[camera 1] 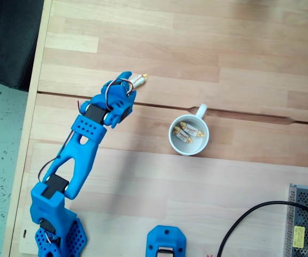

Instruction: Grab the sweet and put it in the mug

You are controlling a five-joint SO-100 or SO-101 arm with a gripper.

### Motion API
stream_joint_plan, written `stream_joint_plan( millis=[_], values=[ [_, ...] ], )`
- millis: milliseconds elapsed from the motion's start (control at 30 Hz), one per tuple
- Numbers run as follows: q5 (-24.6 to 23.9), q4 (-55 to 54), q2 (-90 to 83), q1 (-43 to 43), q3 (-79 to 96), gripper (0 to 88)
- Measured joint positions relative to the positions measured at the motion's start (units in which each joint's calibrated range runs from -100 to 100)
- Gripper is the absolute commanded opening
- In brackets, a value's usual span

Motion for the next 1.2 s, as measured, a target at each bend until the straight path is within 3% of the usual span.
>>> stream_joint_plan(
  millis=[367,800,1200],
  values=[
    [-0.73,11.72,6.36,0.0,-14.97,21.8],
    [0.34,11.8,20.25,0.0,-28.96,21.7],
    [6.25,9.28,27.52,-0.07,-34.16,21.7]
  ],
)
